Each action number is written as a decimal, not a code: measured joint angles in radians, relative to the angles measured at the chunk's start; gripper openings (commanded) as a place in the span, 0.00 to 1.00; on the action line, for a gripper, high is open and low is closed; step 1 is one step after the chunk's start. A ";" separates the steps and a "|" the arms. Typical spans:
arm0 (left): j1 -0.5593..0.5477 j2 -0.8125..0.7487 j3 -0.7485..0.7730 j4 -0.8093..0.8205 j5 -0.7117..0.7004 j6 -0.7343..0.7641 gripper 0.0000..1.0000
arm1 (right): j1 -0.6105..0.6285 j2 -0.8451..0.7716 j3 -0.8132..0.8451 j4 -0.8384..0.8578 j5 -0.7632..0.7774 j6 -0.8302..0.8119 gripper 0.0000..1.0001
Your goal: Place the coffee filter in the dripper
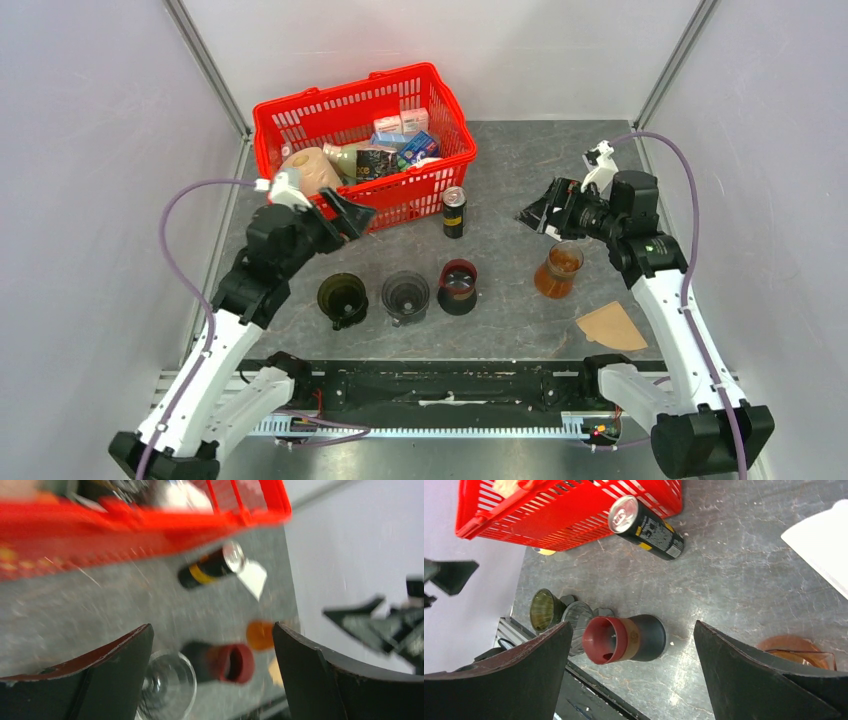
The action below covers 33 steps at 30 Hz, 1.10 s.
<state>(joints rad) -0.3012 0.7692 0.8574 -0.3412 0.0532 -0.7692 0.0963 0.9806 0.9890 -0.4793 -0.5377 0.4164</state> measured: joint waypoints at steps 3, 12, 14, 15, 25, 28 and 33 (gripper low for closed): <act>-0.150 0.018 0.023 -0.093 0.006 0.010 0.93 | 0.000 0.004 -0.021 0.003 0.019 0.001 0.99; -0.451 0.071 -0.020 -0.408 0.008 0.071 0.86 | 0.000 0.000 -0.052 0.015 0.050 0.001 0.99; -0.492 0.092 -0.044 -0.433 0.003 0.072 0.81 | 0.000 -0.002 -0.055 0.016 0.057 0.000 0.99; -0.513 0.105 -0.054 -0.445 -0.003 0.072 0.79 | 0.000 -0.003 -0.057 0.016 0.062 0.000 0.99; -0.666 0.243 -0.117 -0.430 -0.107 0.064 0.62 | 0.000 -0.026 -0.066 0.014 0.116 -0.014 0.99; -0.712 0.292 -0.119 -0.420 -0.148 0.052 0.55 | 0.000 -0.026 -0.067 0.014 0.127 -0.018 0.99; -0.763 0.379 -0.119 -0.410 -0.255 0.033 0.47 | 0.000 -0.026 -0.067 0.013 0.130 -0.023 0.99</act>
<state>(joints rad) -1.0645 1.1481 0.7387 -0.7513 -0.2016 -0.7364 0.0963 0.9546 0.9218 -0.4664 -0.4072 0.3931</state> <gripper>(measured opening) 0.489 0.993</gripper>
